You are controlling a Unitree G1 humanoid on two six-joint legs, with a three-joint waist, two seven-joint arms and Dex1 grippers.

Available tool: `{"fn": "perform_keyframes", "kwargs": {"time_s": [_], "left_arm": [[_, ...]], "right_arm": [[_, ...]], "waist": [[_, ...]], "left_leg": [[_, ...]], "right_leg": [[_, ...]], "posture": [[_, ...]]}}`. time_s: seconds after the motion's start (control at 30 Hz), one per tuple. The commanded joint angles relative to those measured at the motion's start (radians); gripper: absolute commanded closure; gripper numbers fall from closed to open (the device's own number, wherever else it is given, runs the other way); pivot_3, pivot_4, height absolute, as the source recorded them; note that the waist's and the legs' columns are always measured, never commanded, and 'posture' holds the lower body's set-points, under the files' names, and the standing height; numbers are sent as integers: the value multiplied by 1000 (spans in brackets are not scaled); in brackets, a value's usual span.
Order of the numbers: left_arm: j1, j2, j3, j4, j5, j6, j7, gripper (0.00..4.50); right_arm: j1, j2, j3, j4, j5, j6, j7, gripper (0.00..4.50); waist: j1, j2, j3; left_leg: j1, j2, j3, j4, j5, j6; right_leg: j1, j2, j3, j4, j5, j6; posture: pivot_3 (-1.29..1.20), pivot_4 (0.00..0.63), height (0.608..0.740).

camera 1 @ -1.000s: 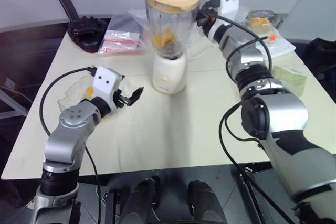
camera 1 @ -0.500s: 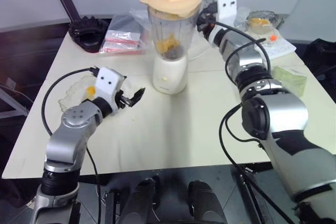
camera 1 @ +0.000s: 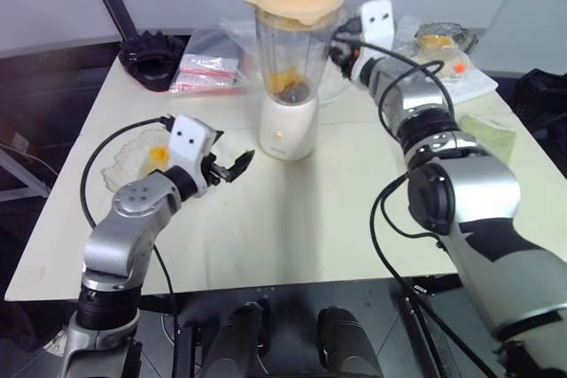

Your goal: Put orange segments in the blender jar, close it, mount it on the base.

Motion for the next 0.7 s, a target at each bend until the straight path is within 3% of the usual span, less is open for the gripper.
{"fn": "perform_keyframes", "kwargs": {"time_s": [0.03,0.07,0.17,0.3,0.53,0.7], "left_arm": [[-2,-7,10,-4,-13,-12,6,439],[2,-12,6,-1,-15,-13,6,439],[15,-24,-3,2,-13,-15,11,439],[51,-25,-23,-2,-2,-28,2,439],[70,-27,-33,13,-11,-34,-8,439],[76,-22,-36,25,-16,-42,-22,439]], "right_arm": [[-5,-16,16,-24,-24,-39,11,334],[5,-18,16,-32,-26,-57,11,86],[38,-21,8,-61,-15,-96,38,86],[192,-35,37,-238,-17,-139,101,86],[794,-56,62,-1165,135,250,236,86],[1044,-108,17,-1514,227,442,242,86]], "waist": [[-2,0,0],[-3,0,0],[-6,0,0],[-5,0,0],[9,0,0],[4,0,0]], "left_leg": [[0,0,0,0,0,0],[0,0,0,0,0,0],[0,0,0,-1,1,1],[0,0,0,-1,0,1],[-1,0,-1,0,0,2],[1,0,-1,0,-1,0]], "right_leg": [[0,0,0,0,0,0],[-1,0,0,0,0,0],[-1,0,0,0,0,0],[0,0,0,0,0,0],[0,0,0,-1,0,0],[0,0,1,-1,-2,-3]], "posture": [[0,150,740],[0,150,740],[0,150,740],[0,150,740],[0,150,740],[0,150,740]]}}
